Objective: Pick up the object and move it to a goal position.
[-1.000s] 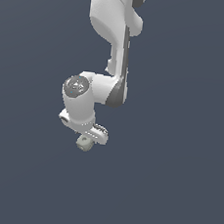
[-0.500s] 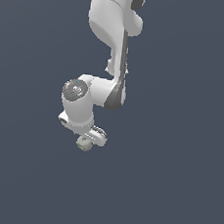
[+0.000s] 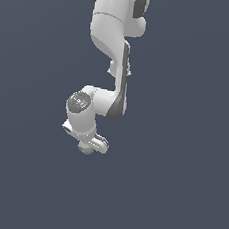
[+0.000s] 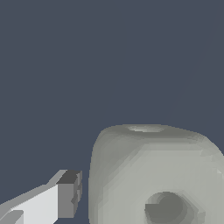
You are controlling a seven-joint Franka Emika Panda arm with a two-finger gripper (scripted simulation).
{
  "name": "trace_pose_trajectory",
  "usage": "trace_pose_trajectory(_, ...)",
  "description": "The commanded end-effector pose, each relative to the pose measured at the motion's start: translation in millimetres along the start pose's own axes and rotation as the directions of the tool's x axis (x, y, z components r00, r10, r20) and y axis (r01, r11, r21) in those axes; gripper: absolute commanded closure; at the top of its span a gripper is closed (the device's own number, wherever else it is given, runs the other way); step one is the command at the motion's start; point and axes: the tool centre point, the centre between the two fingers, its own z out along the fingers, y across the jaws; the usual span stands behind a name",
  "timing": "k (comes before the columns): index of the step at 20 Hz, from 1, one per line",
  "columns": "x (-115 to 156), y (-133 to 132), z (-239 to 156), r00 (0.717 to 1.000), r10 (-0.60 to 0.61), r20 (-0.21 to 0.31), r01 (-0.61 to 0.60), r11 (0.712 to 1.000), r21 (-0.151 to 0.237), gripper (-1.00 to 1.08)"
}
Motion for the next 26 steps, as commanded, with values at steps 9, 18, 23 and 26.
trace_pose_trajectory(9, 1.5, -0.3, 1.7, 1.0, 0.0, -0.002, 0.0, 1.0, 0.001, 1.08)
trace_pose_trajectory(18, -0.9, -0.8, -3.2, 1.0, 0.0, -0.002, 0.0, 1.0, 0.001, 1.08)
trace_pose_trajectory(23, -8.6, -2.0, -18.3, 1.0, 0.0, -0.002, 0.0, 1.0, 0.001, 1.08)
trace_pose_trajectory(26, -15.9, -3.2, -32.6, 1.0, 0.0, -0.002, 0.0, 1.0, 0.001, 1.08)
